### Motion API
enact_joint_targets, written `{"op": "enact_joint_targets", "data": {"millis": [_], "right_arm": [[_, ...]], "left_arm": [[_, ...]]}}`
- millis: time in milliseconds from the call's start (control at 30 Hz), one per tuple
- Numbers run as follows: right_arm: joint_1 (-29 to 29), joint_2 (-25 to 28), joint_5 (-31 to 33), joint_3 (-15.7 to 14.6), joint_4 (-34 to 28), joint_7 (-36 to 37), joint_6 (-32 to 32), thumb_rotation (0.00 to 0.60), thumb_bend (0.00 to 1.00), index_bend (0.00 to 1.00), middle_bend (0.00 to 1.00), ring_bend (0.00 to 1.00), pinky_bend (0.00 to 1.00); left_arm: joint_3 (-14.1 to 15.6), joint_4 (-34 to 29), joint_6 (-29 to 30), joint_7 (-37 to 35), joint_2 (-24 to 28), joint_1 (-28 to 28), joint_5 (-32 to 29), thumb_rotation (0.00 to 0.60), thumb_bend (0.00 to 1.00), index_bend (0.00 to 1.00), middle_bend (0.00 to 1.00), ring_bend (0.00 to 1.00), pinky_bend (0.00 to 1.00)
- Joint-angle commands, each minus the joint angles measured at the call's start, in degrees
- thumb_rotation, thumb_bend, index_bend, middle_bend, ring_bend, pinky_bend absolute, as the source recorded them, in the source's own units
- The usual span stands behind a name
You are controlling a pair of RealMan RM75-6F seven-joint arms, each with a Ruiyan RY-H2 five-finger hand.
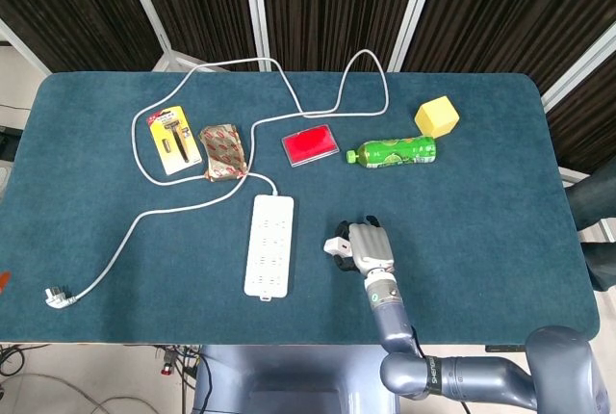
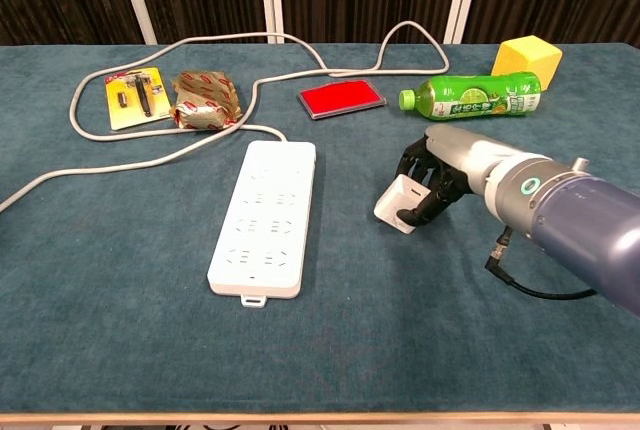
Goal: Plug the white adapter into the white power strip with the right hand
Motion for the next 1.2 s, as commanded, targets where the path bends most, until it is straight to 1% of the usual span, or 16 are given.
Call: {"op": "enact_joint_targets", "data": {"millis": [33,200,367,533,667,833,900,933,1000,1067,1200], "right_arm": [[0.00,-0.60,0.01,0.20,0.59,-0.37,-0.14,0.600,0.41,0.46,0.45,0.40,0.15],[-0.12,-1.60,-0.40,0.61,1.62,-0.65,-0.03,0.600,0.43,0.51,0.48,0.43,0.17],[-0.43,-1.98,-1.11,1.00,1.88,-0.29,-0.17,0.600,0.49,0.57,0.52,0.46,0.21],[-0.69,-1.09,-1.97,1.48,0.87,0.09,-1.16,0.600,0.57,0.60,0.54,0.48,0.22],[-0.37,1.72,-2.49,2.28,-2.09,-0.62,-2.74,0.600,0.61,0.61,0.54,0.48,0.22],[1.45,8.15,-2.45,3.13,-7.77,-3.56,-7.26,0.600,0.61,0.63,0.56,0.49,0.22],[2.68,10.94,-1.48,3.79,-9.90,-4.81,-9.54,0.600,0.60,0.63,0.56,0.49,0.22],[3.17,11.72,-1.12,4.00,-10.40,-5.34,-10.08,0.600,0.61,0.64,0.56,0.49,0.22],[5.34,13.85,-0.50,4.12,-11.11,-8.74,-10.85,0.600,0.60,0.64,0.56,0.49,0.22],[7.19,14.80,0.25,4.19,-11.33,-11.50,-10.74,0.600,0.60,0.64,0.57,0.49,0.22],[11.21,15.78,5.29,4.83,-11.81,-15.90,-11.10,0.600,0.61,0.66,0.58,0.49,0.22]], "left_arm": [[0.00,0.01,-0.02,0.03,0.00,-0.01,-0.01,0.600,0.10,0.20,0.00,0.00,0.00],[-0.01,0.03,-0.03,0.01,0.03,-0.02,-0.04,0.600,0.10,0.20,0.00,0.00,0.00],[-0.01,0.09,-0.13,-0.02,0.02,-0.06,-0.08,0.600,0.10,0.20,0.00,0.00,0.00],[-0.01,0.09,-0.13,-0.01,0.04,-0.06,-0.09,0.600,0.10,0.20,0.00,0.00,0.00],[0.08,0.01,-0.21,-0.41,0.20,-0.03,0.08,0.600,0.10,0.20,0.00,0.00,0.00],[0.10,0.05,-0.21,-0.48,0.23,-0.02,0.09,0.600,0.10,0.20,0.00,0.00,0.00],[0.10,0.04,-0.16,-0.41,0.22,0.00,0.08,0.600,0.10,0.20,0.00,0.00,0.00],[0.10,0.03,-0.11,-0.38,0.21,0.02,0.08,0.600,0.10,0.20,0.00,0.00,0.00],[0.10,-0.04,-0.05,-0.32,0.19,0.05,0.06,0.600,0.10,0.20,0.00,0.00,0.00],[0.08,-0.09,0.06,-0.26,0.18,0.09,0.04,0.600,0.10,0.20,0.00,0.00,0.00],[0.01,-0.10,0.26,-0.08,0.08,0.12,0.01,0.600,0.10,0.20,0.00,0.00,0.00]]}}
